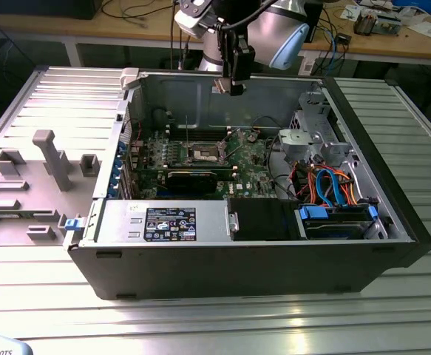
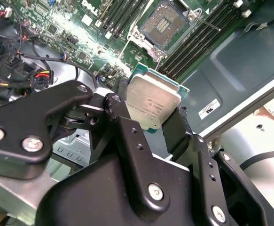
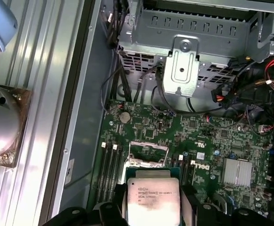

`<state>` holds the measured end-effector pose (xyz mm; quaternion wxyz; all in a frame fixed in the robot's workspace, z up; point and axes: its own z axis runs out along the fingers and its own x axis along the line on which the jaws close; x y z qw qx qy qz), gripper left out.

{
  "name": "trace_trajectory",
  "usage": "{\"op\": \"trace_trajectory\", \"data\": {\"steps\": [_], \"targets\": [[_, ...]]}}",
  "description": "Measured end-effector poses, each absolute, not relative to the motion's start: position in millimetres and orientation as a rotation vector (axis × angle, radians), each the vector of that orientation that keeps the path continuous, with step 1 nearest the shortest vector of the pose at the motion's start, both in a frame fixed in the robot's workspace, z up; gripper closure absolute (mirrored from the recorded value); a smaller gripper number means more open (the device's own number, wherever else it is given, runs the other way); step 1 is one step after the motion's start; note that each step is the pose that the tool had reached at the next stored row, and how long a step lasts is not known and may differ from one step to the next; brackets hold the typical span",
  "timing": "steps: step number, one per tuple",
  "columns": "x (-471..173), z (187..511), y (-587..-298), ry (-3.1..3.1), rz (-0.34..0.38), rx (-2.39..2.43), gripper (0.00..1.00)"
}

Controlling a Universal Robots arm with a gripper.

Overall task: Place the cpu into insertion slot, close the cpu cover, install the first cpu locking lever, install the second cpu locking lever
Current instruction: 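Place the cpu into insertion slot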

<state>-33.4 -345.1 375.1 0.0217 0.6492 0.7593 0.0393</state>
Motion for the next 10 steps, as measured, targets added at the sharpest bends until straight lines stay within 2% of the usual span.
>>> {"op": "trace_trajectory", "data": {"steps": [10], "targets": [[-36.2,374.9,-345.1,2.288,0.119,2.082,0.46]]}}
